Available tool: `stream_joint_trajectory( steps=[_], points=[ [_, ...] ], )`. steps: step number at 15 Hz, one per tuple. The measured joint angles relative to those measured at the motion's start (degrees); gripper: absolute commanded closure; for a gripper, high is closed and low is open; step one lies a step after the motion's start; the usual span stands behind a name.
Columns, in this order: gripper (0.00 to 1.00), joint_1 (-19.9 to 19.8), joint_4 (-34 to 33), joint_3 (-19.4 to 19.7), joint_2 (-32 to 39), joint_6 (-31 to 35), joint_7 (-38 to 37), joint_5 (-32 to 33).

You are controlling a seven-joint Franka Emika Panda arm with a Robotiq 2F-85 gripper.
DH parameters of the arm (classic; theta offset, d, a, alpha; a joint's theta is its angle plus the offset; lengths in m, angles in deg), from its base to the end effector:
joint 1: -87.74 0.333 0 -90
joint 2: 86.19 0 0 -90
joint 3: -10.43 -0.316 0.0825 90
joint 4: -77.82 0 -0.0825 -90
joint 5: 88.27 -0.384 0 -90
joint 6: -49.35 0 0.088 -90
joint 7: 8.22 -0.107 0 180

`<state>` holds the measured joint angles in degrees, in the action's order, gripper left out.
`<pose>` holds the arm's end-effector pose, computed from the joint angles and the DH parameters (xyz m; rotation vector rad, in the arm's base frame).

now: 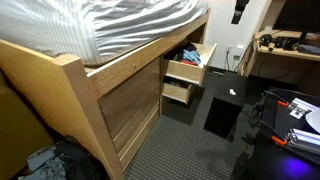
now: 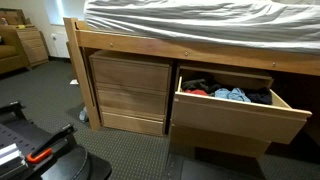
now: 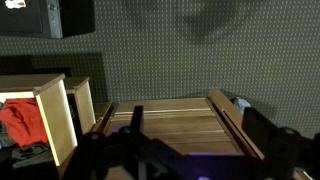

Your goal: Close the top drawer on the right

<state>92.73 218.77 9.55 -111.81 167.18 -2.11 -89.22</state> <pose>0.4104 0.0433 0.4608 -3.1171 -0.3132 -0.0684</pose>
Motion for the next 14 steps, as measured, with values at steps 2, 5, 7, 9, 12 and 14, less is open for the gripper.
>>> stream_joint_trajectory(
  steps=[2,5,7,9,12,14],
  points=[
    [0.0,0.0,0.0,0.0,0.0,0.0,0.0,0.0],
    [0.0,-0.11,0.0,-0.03,0.0,-0.31,-1.16,0.05],
    [0.0,-0.87,0.09,-0.47,-0.19,-2.19,-7.36,0.66],
    [0.0,-1.24,0.34,-0.9,-0.65,-3.09,-14.06,0.36],
    [0.0,-1.46,0.66,-1.5,-1.2,-3.11,-23.39,-1.78],
    [0.0,-1.45,0.66,-1.78,-1.19,-3.09,-23.86,-1.88]
  ],
)
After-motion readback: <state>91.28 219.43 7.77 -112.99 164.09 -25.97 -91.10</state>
